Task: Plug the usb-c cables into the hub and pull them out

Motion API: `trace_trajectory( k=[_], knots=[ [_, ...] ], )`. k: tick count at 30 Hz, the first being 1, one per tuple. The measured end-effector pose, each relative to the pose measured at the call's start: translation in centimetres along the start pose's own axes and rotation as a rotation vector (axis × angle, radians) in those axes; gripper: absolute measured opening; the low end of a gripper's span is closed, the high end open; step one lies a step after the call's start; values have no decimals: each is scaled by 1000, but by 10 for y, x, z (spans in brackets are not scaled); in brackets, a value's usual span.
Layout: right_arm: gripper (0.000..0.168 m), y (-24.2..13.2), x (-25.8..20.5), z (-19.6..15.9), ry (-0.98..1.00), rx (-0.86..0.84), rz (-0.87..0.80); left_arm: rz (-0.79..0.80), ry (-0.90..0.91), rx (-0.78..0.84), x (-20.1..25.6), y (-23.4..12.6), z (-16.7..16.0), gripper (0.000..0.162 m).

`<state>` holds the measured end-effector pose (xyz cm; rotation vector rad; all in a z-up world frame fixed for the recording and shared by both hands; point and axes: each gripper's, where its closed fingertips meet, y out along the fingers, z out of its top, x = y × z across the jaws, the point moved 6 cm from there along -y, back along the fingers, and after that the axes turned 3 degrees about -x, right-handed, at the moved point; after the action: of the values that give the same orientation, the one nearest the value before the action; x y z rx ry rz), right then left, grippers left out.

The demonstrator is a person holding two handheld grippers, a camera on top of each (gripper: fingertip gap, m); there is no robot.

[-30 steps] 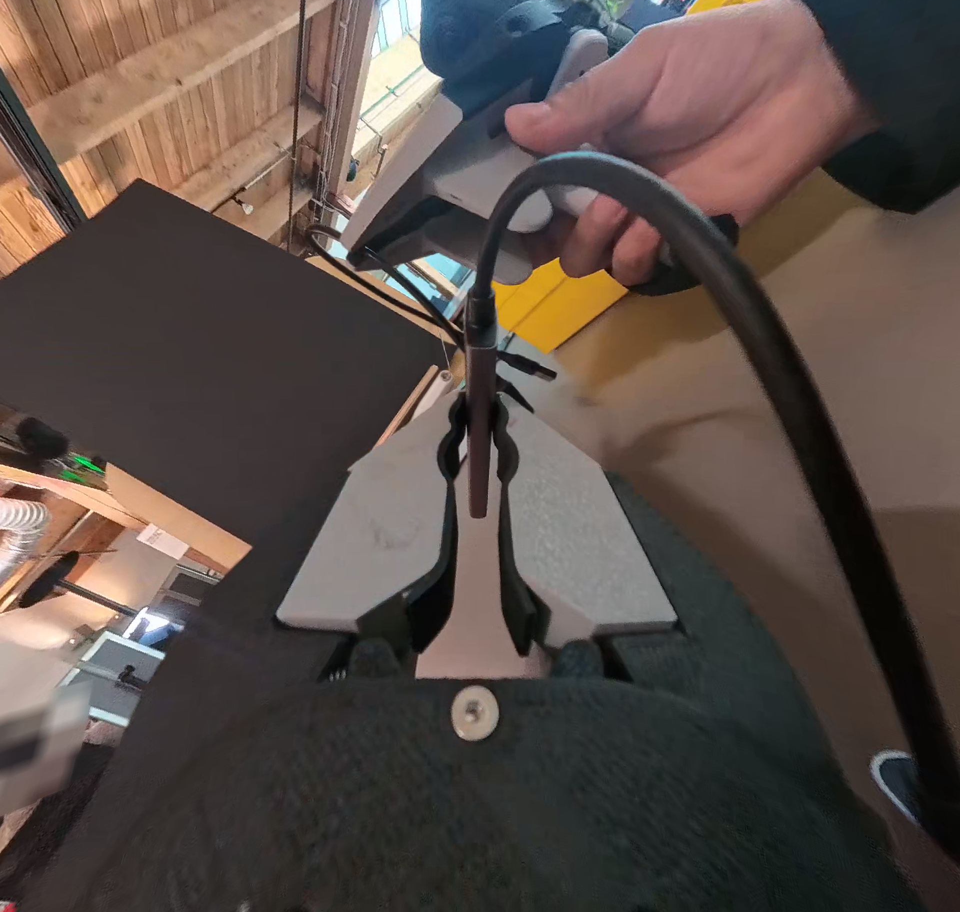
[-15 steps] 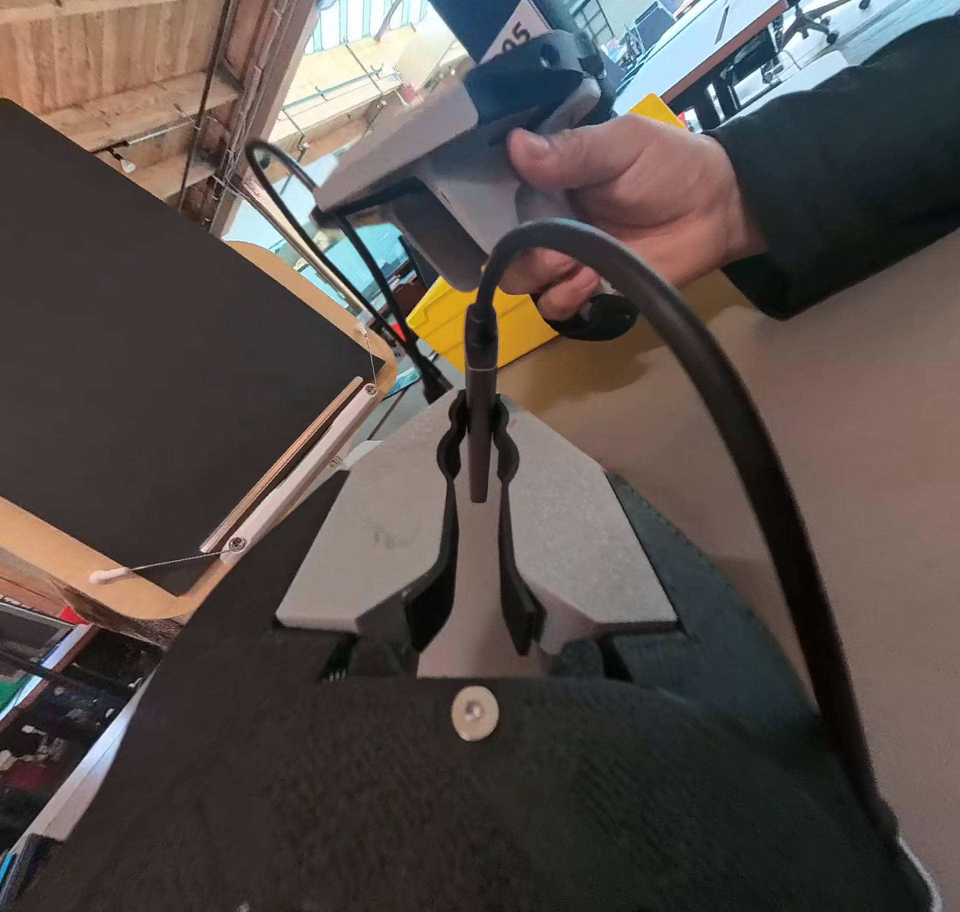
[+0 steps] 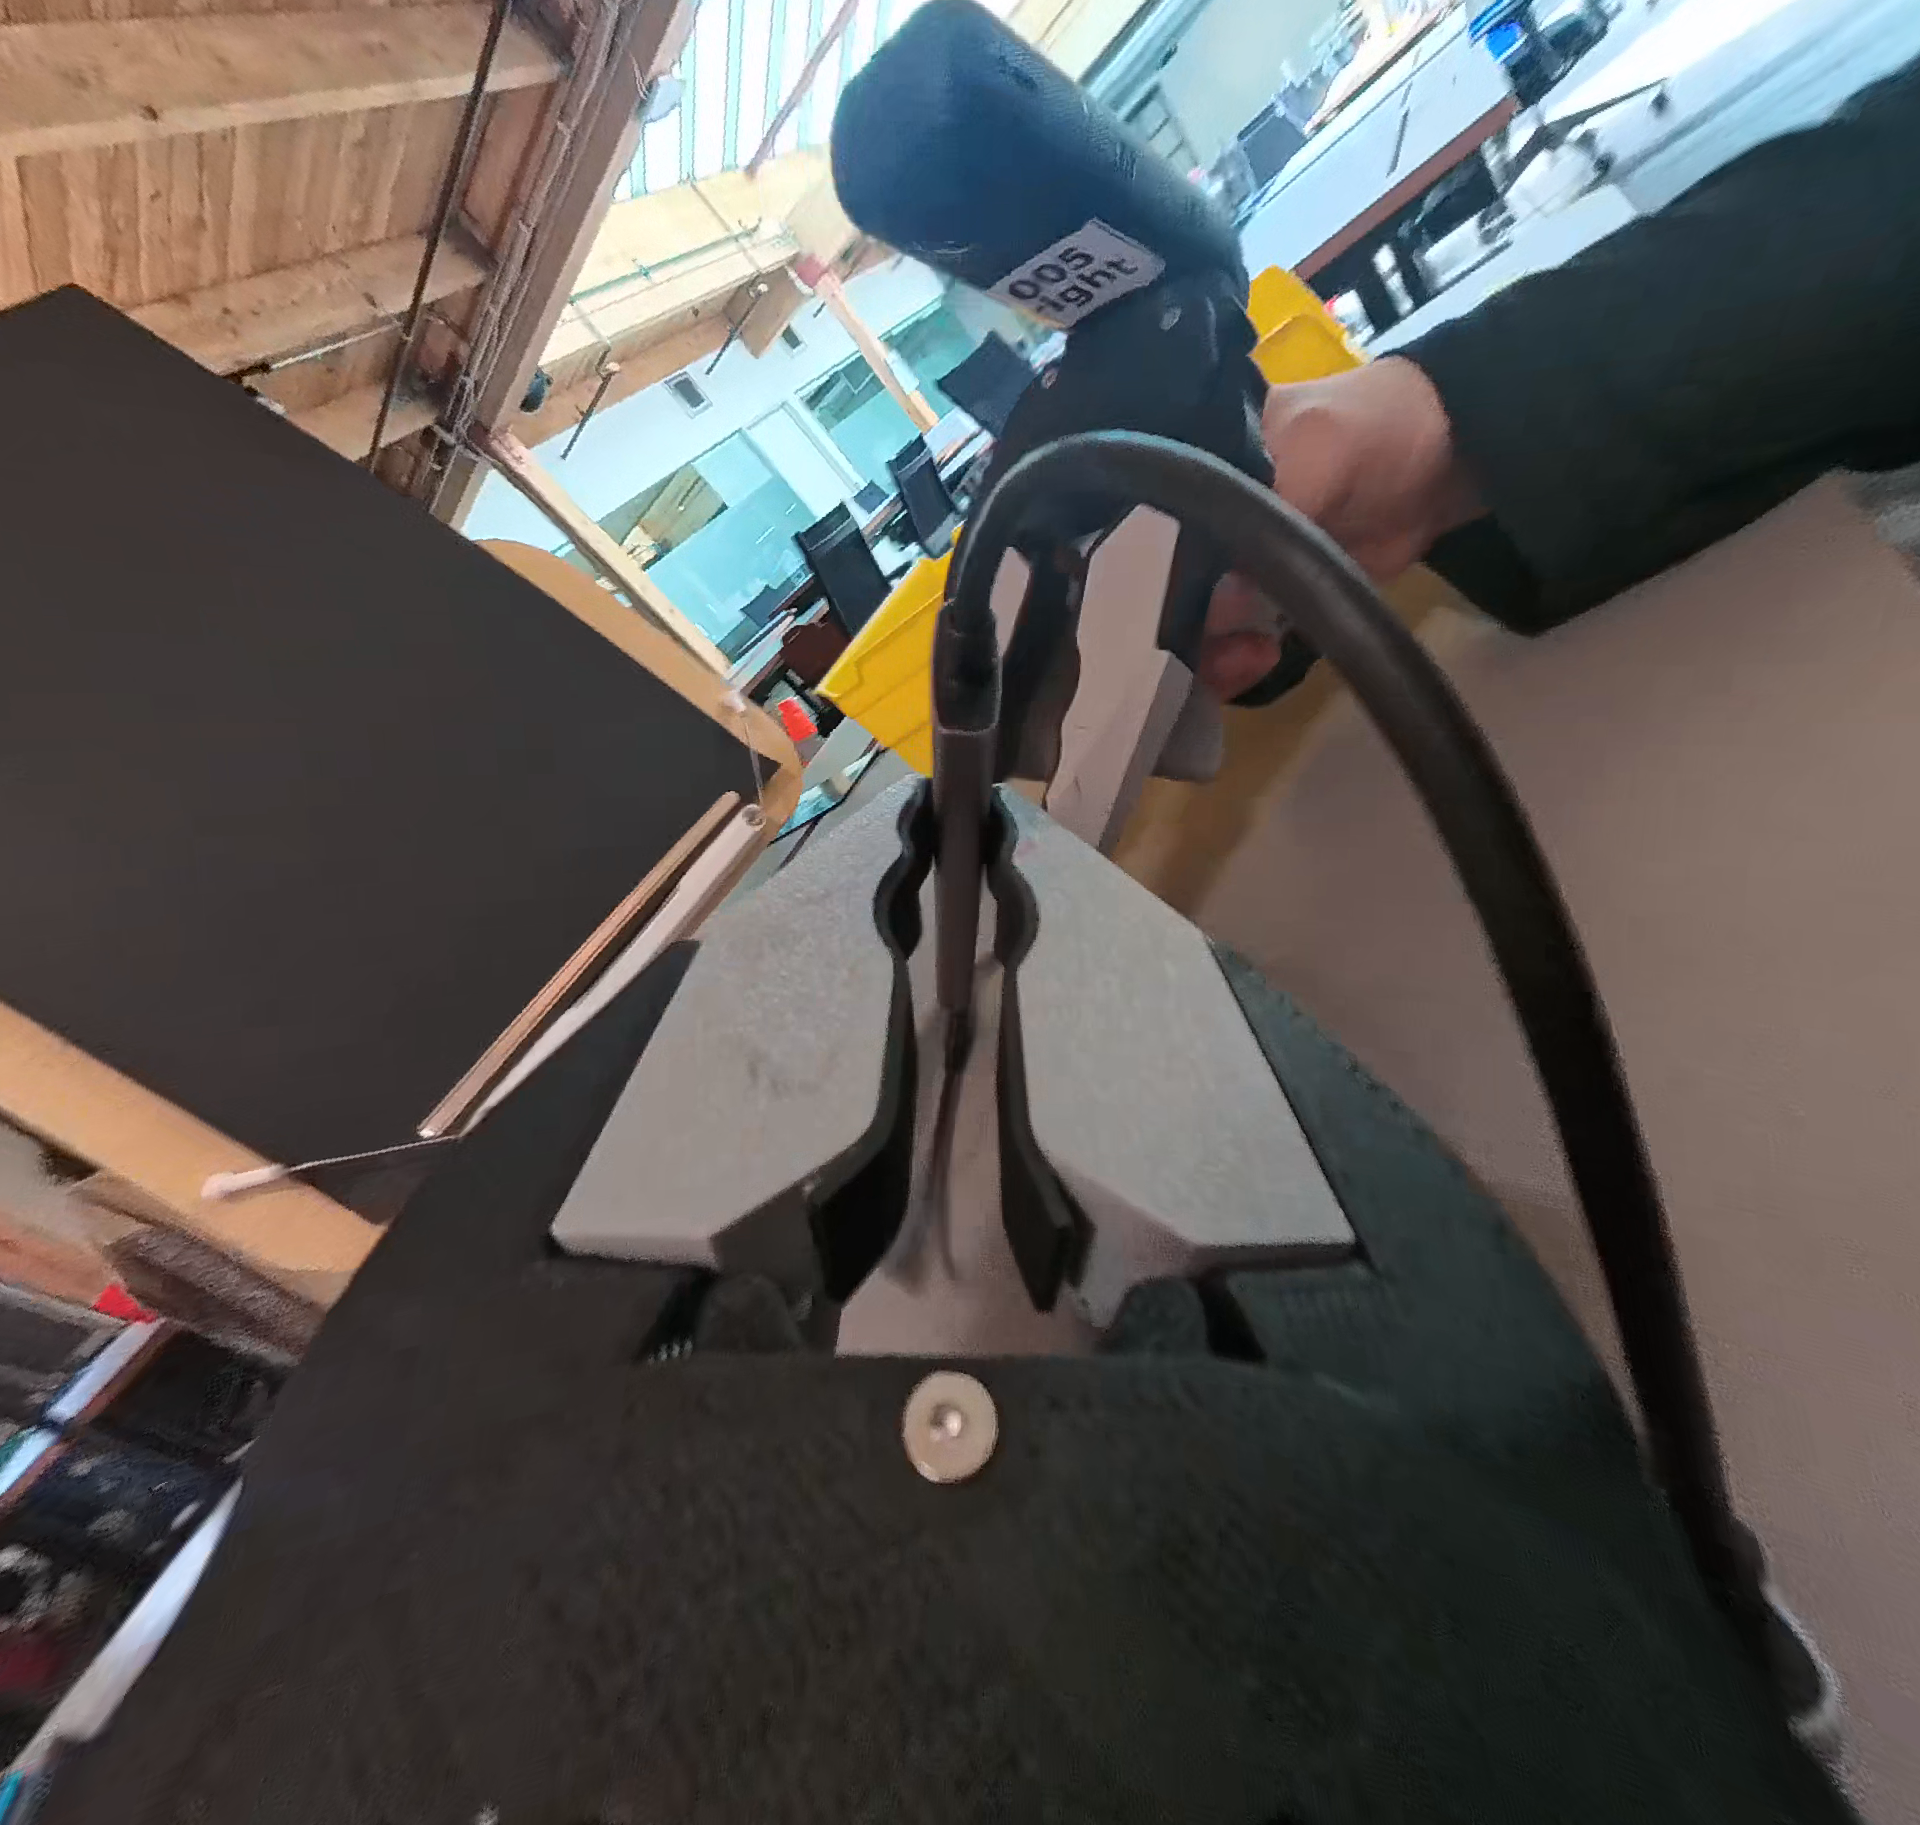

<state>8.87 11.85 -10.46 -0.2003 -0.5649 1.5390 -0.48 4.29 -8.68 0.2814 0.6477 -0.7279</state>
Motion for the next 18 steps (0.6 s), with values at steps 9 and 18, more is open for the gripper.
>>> trace_trajectory(
  k=[9, 18],
  knots=[
    [35, -9, 0, -6, 4, -55, -4, -54, -43, -37, -1, -12, -1, 7],
    [19, -23, 15, -47, 107, -489, -153, -95, -66, -10, 2, -12, 1, 7]
  ],
)
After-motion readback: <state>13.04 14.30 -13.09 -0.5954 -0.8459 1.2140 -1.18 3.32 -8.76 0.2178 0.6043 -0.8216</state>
